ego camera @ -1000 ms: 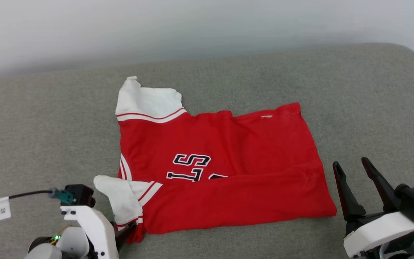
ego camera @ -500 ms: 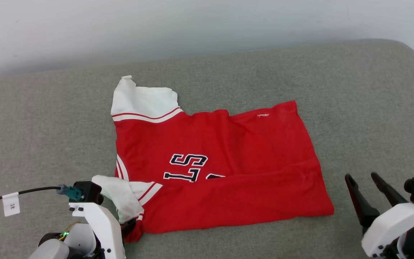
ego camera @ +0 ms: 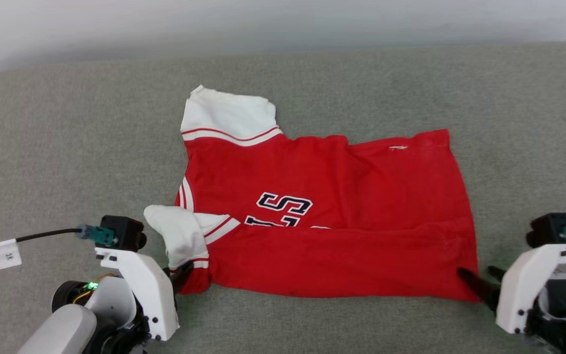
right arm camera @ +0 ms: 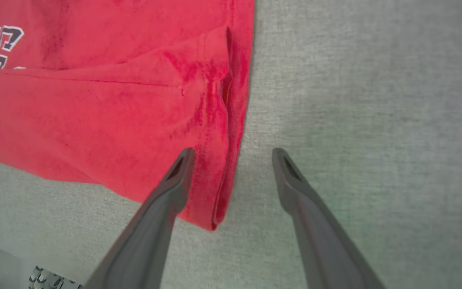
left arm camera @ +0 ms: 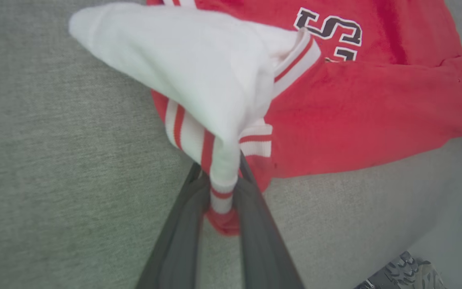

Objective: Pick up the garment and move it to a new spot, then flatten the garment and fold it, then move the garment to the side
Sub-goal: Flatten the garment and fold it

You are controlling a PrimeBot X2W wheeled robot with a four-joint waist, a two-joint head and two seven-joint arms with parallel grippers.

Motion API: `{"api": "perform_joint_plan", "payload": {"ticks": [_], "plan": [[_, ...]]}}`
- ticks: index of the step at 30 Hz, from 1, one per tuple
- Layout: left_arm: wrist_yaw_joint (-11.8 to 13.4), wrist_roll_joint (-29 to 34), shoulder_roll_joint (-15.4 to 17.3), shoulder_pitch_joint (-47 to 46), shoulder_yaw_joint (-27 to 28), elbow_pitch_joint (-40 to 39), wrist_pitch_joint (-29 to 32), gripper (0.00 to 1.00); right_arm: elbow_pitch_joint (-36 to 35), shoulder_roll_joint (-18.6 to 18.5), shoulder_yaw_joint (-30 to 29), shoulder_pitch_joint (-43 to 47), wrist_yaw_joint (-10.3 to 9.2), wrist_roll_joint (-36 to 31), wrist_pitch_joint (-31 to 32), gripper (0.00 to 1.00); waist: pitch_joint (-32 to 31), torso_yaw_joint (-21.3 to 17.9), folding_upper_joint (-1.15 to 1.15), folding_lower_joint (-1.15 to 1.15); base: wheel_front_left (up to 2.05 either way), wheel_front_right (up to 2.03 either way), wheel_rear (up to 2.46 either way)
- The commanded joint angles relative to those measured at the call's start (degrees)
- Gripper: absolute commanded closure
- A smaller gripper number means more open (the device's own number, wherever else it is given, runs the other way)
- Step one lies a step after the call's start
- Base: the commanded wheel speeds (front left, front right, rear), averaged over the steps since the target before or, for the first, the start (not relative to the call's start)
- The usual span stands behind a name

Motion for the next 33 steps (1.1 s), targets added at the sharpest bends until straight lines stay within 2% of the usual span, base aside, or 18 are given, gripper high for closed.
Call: {"api": "perform_joint_plan", "payload": {"ticks": [1, 6, 7, 8, 9, 18, 22, 28, 33], "plan": [[0.1, 0.6, -0.2, -0.9, -0.6, -0.8, 0.5, 1.0, 1.2, 1.0, 1.0, -1.3, -0.03, 0.7, 1.1, 0.0, 1.7, 1.3, 0.0, -0.01, 0.0, 0.0, 0.0], [0.6, 0.8, -0.7, -1.0, -1.4, -1.5, 0.9, 1.0, 6.1, 2.4, 3.5, -2.3, -0.02, 1.8, 3.6, 0.0, 2.8, 1.7, 0.0, -0.01, 0.0, 0.0, 0.0], [0.5, 0.9, -0.8, -1.0, -1.5, -1.4, 0.9, 1.0, 7.1, 2.6, 4.0, -2.3, -0.02, 2.3, 3.8, 0.03, 2.9, 1.7, 0.0, -0.01, 0.0, 0.0, 0.0], [0.5, 0.8, -0.9, -1.0, -1.5, -1.3, 0.9, 1.0, 8.0, 2.8, 4.3, -2.3, -0.02, 2.6, 4.0, 0.6, 3.0, 1.8, 0.0, -0.01, 0.0, 0.0, 0.0], [0.5, 0.7, -0.9, -0.9, -1.6, -1.2, 1.0, 1.0, 8.5, 2.9, 4.7, -2.4, -0.02, 2.7, 4.0, 1.0, 3.0, 1.7, 0.0, -0.01, 0.0, 0.0, 0.0], [0.3, -0.2, 0.1, 1.0, -1.6, -0.7, 1.6, 1.0, 6.4, 0.5, 6.0, -3.6, -0.02, 3.3, 1.2, 1.0, -0.6, 0.8, 0.0, -0.01, 0.0, 0.0, 0.0], [0.6, -0.7, 0.6, 3.0, -2.2, -1.1, 2.4, 1.0, 5.0, -0.5, 7.4, -2.4, -0.02, 3.6, 0.3, 1.0, -4.6, 0.2, 0.0, -0.01, 0.0, 0.0, 0.0], [2.0, -1.9, 1.5, 7.9, -3.1, -2.5, 3.5, 1.0, 3.7, -1.4, 8.4, 1.9, -0.02, 4.7, 0.7, 1.0, -11.5, 0.1, 0.0, -0.01, 0.0, 0.0, 0.0], [3.6, -2.9, 3.4, 11.8, -2.5, -4.5, 4.2, 1.0, 2.0, -1.3, 6.1, 6.0, -0.02, 5.7, 1.6, 1.0, -14.1, 0.3, 0.0, -0.01, 0.0, 0.0, 0.0]]}}
